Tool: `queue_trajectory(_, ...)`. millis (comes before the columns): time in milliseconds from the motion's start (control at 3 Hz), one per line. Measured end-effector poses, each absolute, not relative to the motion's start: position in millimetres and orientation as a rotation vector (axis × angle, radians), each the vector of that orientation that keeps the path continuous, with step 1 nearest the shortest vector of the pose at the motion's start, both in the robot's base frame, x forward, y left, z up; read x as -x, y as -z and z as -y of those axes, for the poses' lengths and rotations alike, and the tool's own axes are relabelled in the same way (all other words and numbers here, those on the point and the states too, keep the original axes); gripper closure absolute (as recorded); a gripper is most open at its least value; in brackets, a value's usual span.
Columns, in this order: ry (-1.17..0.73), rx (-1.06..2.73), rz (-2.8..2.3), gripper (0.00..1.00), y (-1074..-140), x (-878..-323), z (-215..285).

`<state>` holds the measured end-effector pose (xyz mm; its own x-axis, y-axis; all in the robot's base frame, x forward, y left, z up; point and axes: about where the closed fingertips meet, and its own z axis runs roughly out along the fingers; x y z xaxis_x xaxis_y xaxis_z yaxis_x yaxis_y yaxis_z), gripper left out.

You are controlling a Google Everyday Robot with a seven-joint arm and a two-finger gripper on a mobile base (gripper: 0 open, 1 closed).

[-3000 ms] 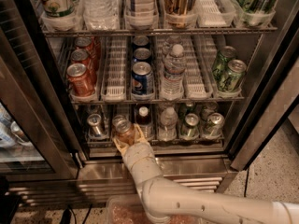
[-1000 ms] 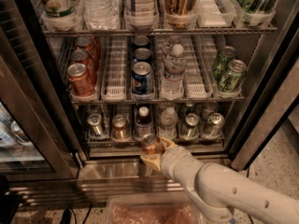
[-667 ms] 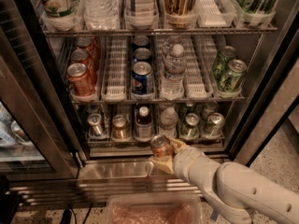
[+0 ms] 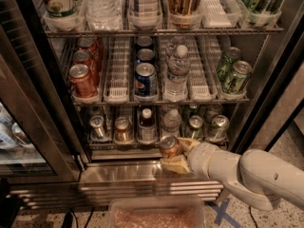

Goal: Pick orange can from bottom shelf of fridge

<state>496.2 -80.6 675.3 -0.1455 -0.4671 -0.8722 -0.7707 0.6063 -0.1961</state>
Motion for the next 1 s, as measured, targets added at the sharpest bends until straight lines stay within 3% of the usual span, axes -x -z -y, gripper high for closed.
queue_trajectory(667,-0.606,1.171,-1.674,1.00,-695,-459,33)
queue_trajectory(1000,-0.606,1.171,-1.674,1.00,-695,-459,33)
